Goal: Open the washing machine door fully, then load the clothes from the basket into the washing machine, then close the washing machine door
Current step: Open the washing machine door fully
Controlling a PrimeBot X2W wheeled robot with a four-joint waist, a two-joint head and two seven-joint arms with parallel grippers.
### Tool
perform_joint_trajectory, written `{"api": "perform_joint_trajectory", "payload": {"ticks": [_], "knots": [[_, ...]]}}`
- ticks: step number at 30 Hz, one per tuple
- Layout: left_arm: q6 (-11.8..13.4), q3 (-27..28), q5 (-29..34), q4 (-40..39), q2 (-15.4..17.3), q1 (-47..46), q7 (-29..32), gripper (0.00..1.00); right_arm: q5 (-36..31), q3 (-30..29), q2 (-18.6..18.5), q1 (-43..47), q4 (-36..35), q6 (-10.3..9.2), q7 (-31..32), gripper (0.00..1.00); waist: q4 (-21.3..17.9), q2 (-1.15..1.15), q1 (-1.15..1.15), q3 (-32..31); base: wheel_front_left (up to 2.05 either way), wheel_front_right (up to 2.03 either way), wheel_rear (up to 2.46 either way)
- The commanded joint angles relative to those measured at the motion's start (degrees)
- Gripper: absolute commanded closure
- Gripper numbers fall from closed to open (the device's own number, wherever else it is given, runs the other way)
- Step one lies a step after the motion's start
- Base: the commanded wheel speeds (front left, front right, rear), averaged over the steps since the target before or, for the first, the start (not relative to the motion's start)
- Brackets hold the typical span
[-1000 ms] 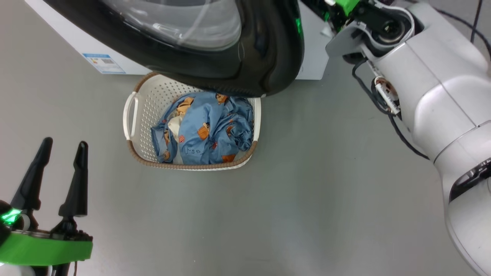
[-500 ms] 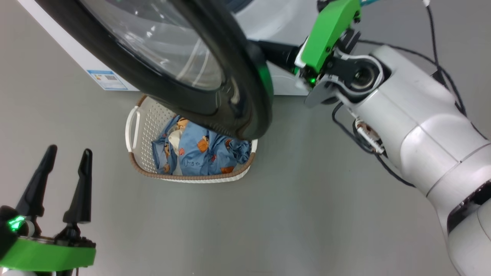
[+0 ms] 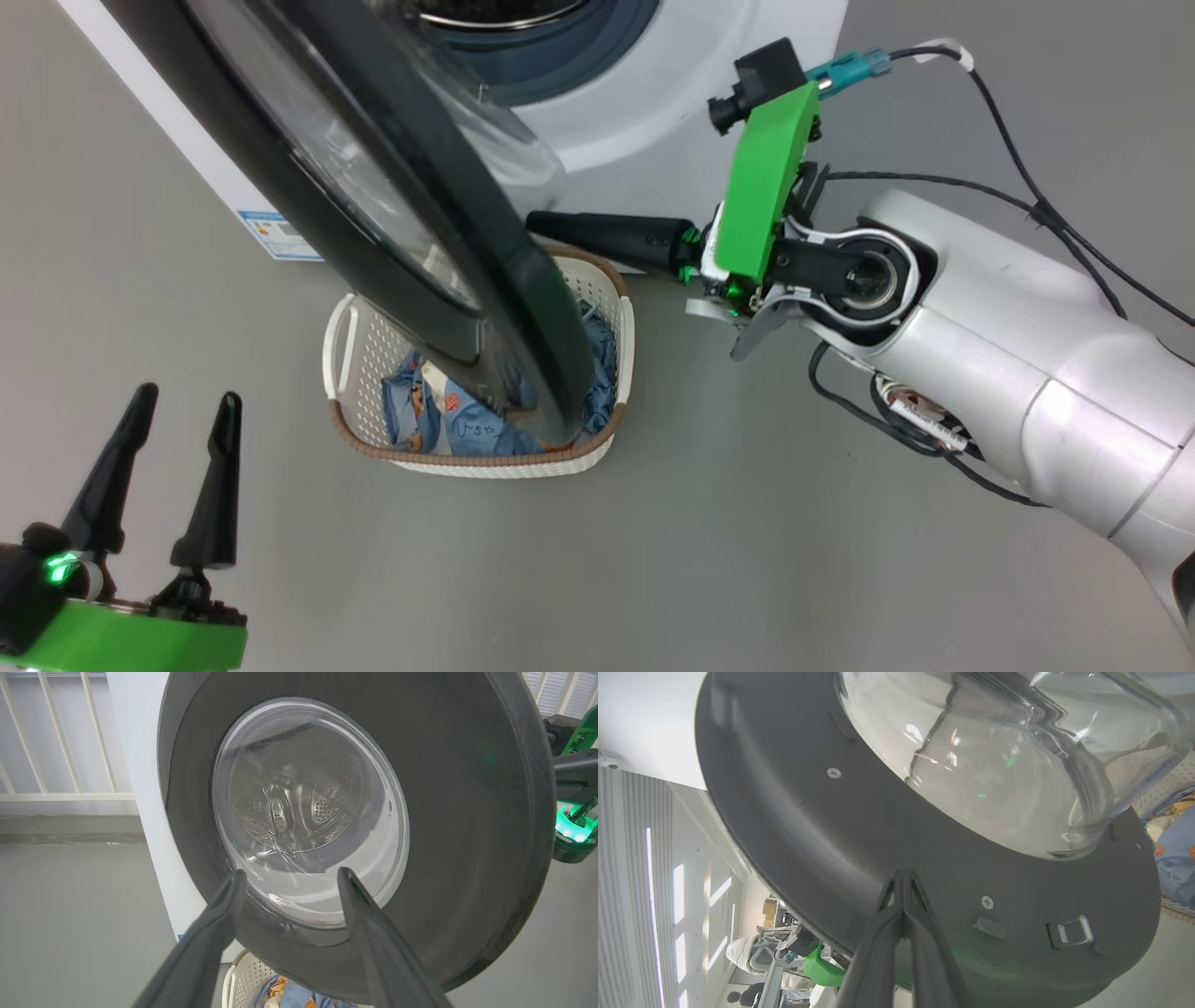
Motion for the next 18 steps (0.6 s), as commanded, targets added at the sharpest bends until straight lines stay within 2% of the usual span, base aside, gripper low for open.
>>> {"api": "perform_joint_trajectory", "payload": {"ticks": [1, 7, 18], "knots": [[-0.2, 2.4, 0.8, -0.9, 1.4, -0.8, -0.5, 0.0, 0.7, 0.0, 0.2, 1.8, -3.2, 0.1, -0.9, 1.0, 0.1, 0.0, 0.0, -0.5, 0.0, 0.0, 0.0], [-0.2, 2.5, 0.9, -0.7, 1.0, -0.8, -0.5, 0.0, 0.0, 0.3, 0.8, 4.0, -6.7, 0.1, -1.8, 1.0, 0.4, 0.0, 0.0, -0.7, 0.0, 0.0, 0.0], [-0.2, 2.6, 0.5, -0.2, 1.0, -1.2, -0.5, 0.0, -0.7, 0.3, 5.4, 5.3, -1.6, 0.1, -1.2, 1.0, 2.2, 0.0, 0.0, -0.3, 0.0, 0.0, 0.0]]}}
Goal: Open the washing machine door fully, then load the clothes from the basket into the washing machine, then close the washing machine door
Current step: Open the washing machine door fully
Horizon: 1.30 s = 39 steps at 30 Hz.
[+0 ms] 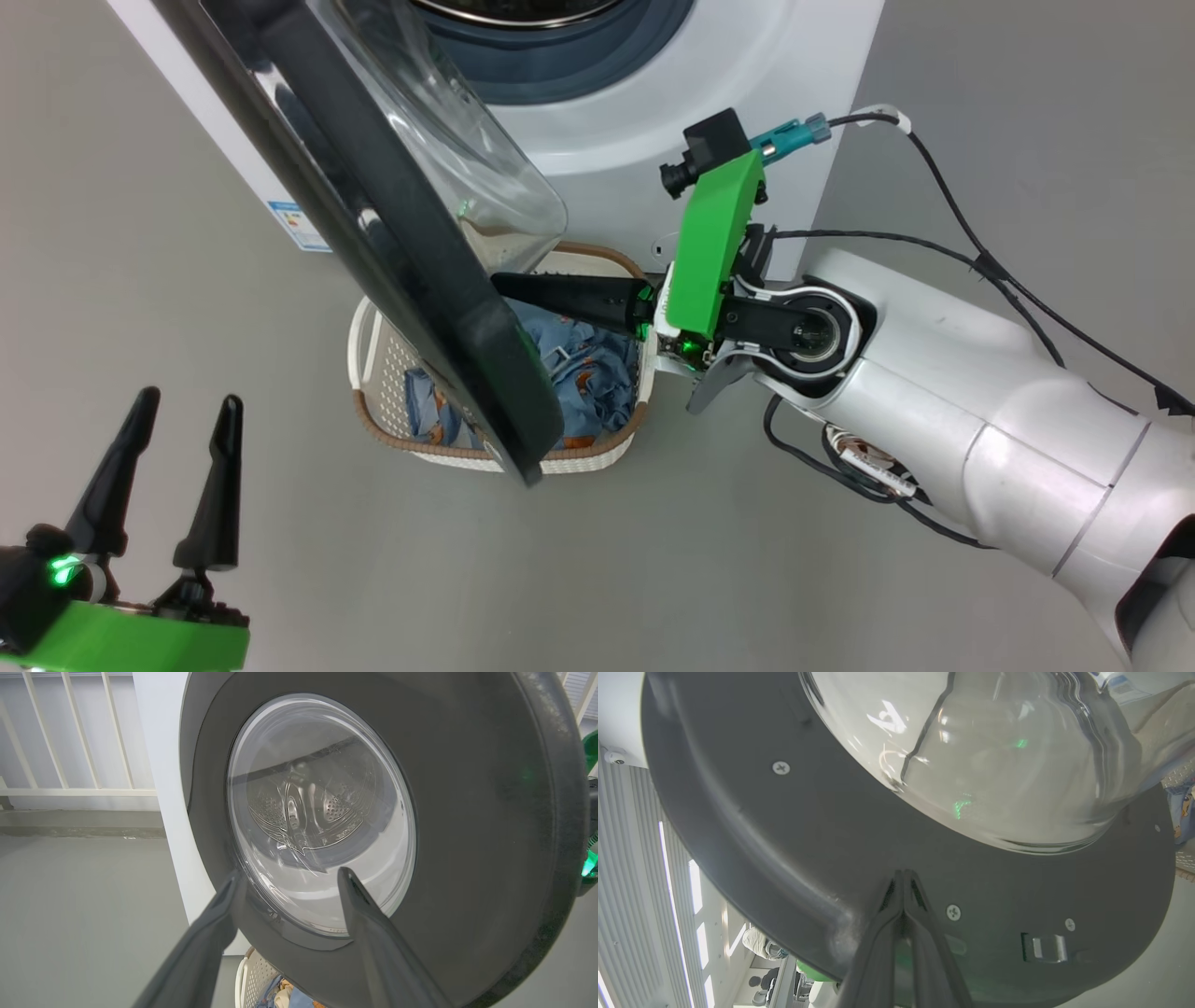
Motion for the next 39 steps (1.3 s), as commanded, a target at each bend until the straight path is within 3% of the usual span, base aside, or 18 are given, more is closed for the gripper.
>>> {"api": "perform_joint_trajectory", "payload": {"ticks": [1, 22, 39], "knots": [[-0.2, 2.5, 0.3, -0.9, 1.7, -1.2, -0.5, 0.0, 0.2, -0.5, 2.3, 1.5, -0.8, 0.14, 0.5, 1.0, 0.2, 0.0, 0.0, 0.1, 0.0, 0.0, 0.0], [-0.2, 3.0, 0.3, -0.3, 1.4, -2.1, -0.5, 0.0, -0.6, -0.5, 11.1, 1.9, 3.2, 0.14, 3.6, 1.0, 0.7, 0.0, 0.0, 0.4, 0.0, 0.0, 0.0], [-0.2, 3.7, 0.8, 0.6, 1.0, -1.9, -0.5, 0.0, 0.6, -0.4, 11.9, 5.1, 0.0, 0.14, 1.5, 1.0, 0.1, 0.0, 0.0, -1.2, 0.0, 0.0, 0.0]]}}
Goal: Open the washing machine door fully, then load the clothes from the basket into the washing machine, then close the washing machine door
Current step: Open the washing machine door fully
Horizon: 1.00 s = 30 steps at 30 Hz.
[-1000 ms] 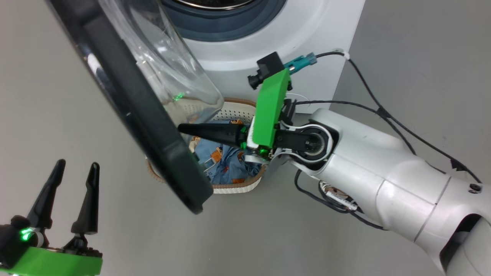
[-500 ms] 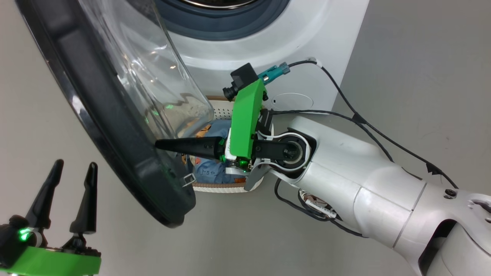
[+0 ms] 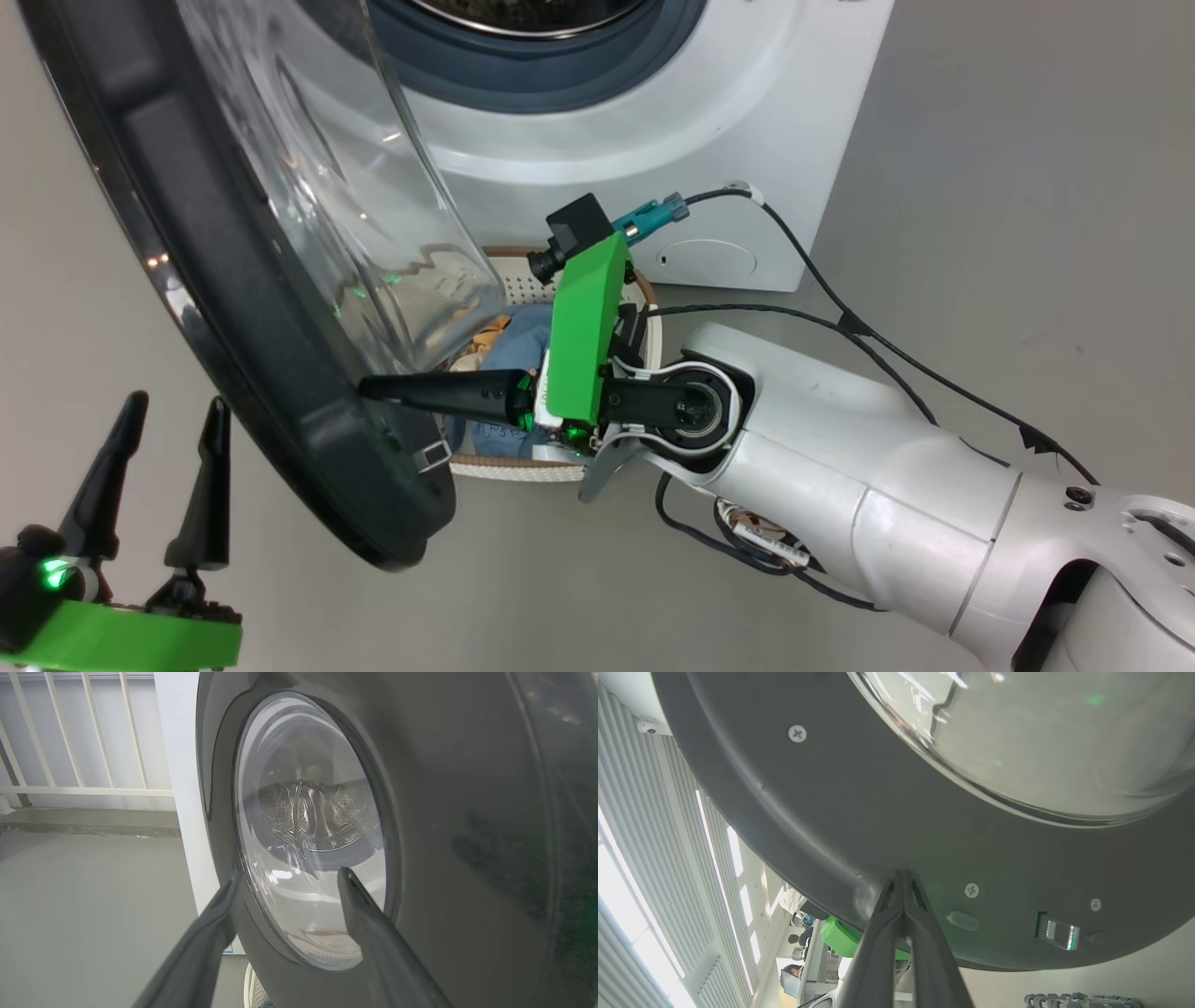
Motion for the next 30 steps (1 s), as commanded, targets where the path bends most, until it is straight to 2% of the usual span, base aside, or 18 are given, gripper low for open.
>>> {"api": "perform_joint_trajectory", "payload": {"ticks": [1, 7, 18, 30], "knots": [[-0.2, 2.7, 0.8, -0.9, 1.7, -1.5, -0.5, 0.0, 0.5, -0.6, 1.9, 2.1, -1.4, 0.17, -1.1, 1.0, -0.6, 0.0, 0.0, -0.7, 0.0, 0.0, 0.0], [-0.2, 3.9, 1.6, -0.4, 1.5, 0.1, -0.5, 0.0, 1.6, -1.2, 0.8, 4.3, -2.9, 0.17, -3.9, 1.0, -2.8, 0.0, 0.0, -2.9, 0.0, 0.0, 0.0], [-0.2, 6.4, 3.9, 0.3, 0.2, 3.7, -0.5, 0.0, 2.0, -3.7, -6.4, 11.9, -11.4, 0.17, -7.5, 1.0, -6.9, 0.0, 0.0, -7.7, 0.0, 0.0, 0.0], [-0.2, 9.7, 6.4, 0.6, -2.1, 8.0, -0.5, 0.0, 0.0, -9.8, -14.0, 23.6, -22.3, 0.17, -13.1, 1.0, -10.7, 0.0, 0.0, -11.9, 0.0, 0.0, 0.0]]}}
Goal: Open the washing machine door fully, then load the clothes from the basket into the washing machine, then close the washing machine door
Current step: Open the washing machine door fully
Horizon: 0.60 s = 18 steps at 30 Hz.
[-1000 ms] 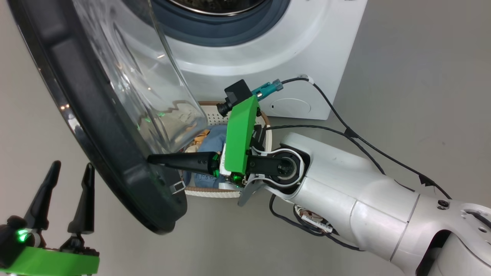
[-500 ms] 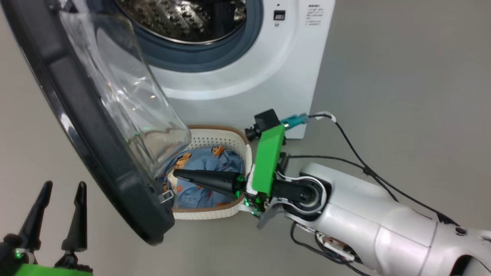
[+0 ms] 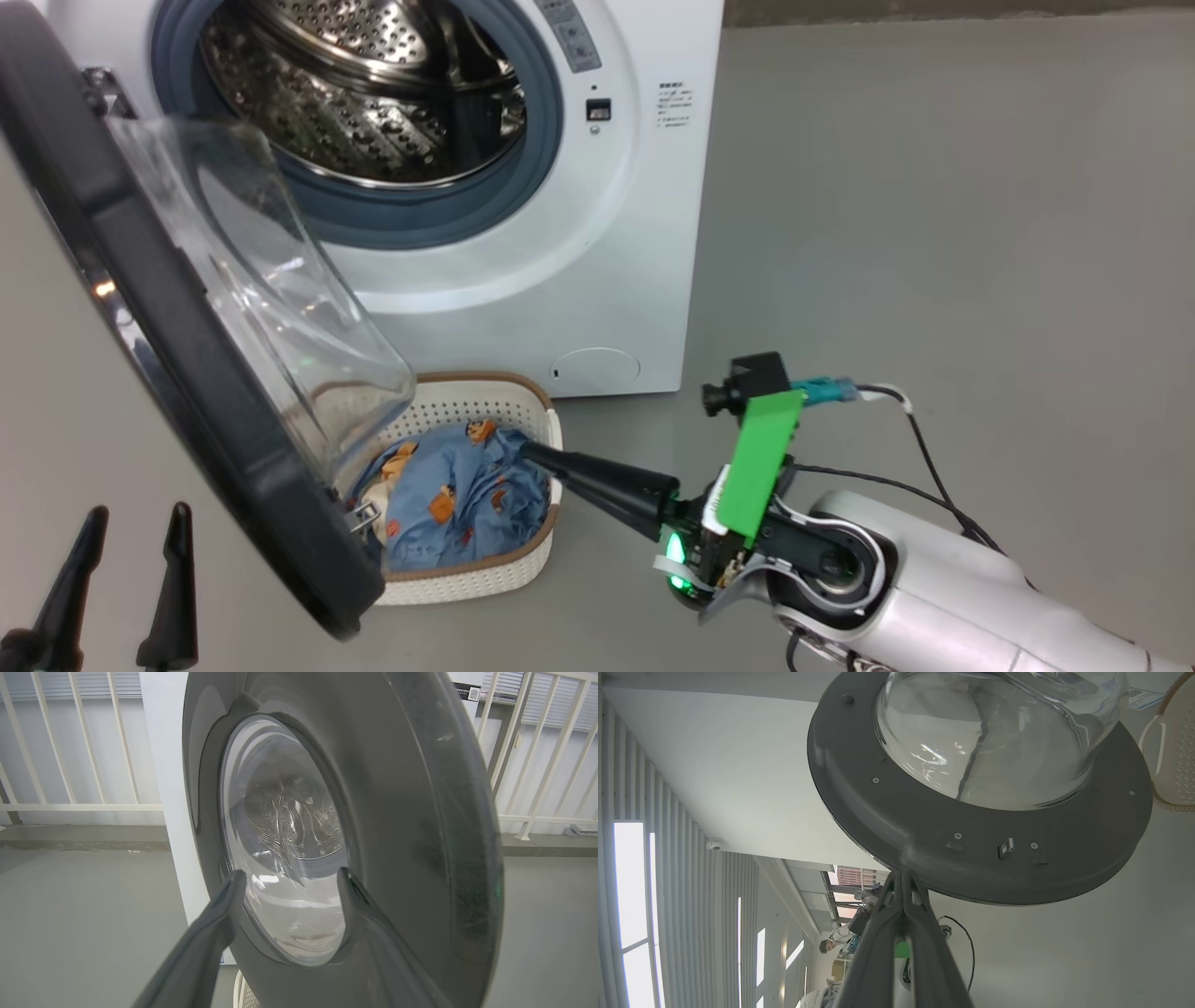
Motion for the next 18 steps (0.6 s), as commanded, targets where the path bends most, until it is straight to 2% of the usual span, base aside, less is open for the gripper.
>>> {"api": "perform_joint_trajectory", "payload": {"ticks": [1, 2, 4, 5, 6, 11, 15, 18], "knots": [[-0.2, 3.0, 0.9, -1.1, 0.9, -1.0, -0.5, 0.0, -1.6, -1.9, -0.3, 2.4, -2.2, 0.17, -1.6, 1.0, -1.4, 0.0, 0.0, -1.3, 0.0, 0.0, 0.0], [-0.2, 3.3, 1.2, -1.4, 0.5, -0.6, -0.5, 0.0, -2.1, -2.8, -0.5, 3.4, -2.8, 0.17, -2.7, 0.93, -1.7, 0.0, 0.0, -1.6, 0.0, 0.0, 0.0], [-0.2, 3.8, 1.6, -1.9, -0.1, 0.1, -0.5, 0.0, -3.4, -4.4, -0.7, 5.4, -3.9, 0.17, -4.6, 0.59, -2.0, 0.0, 0.0, -1.7, 0.0, 0.0, 0.0], [-0.2, 4.0, 1.8, -2.1, -0.3, 0.4, -0.5, 0.0, -4.2, -5.3, -0.6, 6.3, -4.3, 0.17, -5.7, 0.18, -2.2, 0.0, 0.0, -1.7, 0.0, 0.0, 0.0], [-0.2, 4.2, 1.9, -2.2, -0.5, 0.6, -0.5, 0.0, -5.0, -6.0, -0.6, 7.2, -4.5, 0.17, -6.8, 0.0, -2.3, 0.0, 0.0, -1.8, 0.0, 0.0, 0.0], [-0.2, 4.6, 2.1, -2.7, -1.0, 1.1, -0.5, 0.0, -10.4, -10.2, 0.3, 10.2, -4.5, 0.17, -13.3, 0.0, -2.8, 0.0, 0.0, -1.7, 0.0, 0.0, 0.0], [-0.2, 4.8, 2.1, -3.0, -1.2, 1.1, -0.5, 0.0, -17.5, -15.4, 1.7, 12.3, -2.5, 0.17, -23.0, 0.0, -3.0, 0.0, 0.0, -1.6, 0.0, 0.0, 0.0], [-0.2, 4.9, 2.0, -3.0, -1.3, 1.3, -0.5, 0.0, -22.8, -18.3, 2.2, 13.1, 0.0, 0.17, -25.6, 0.0, -3.2, 0.0, 0.0, -1.7, 0.0, 0.0, 0.0]]}}
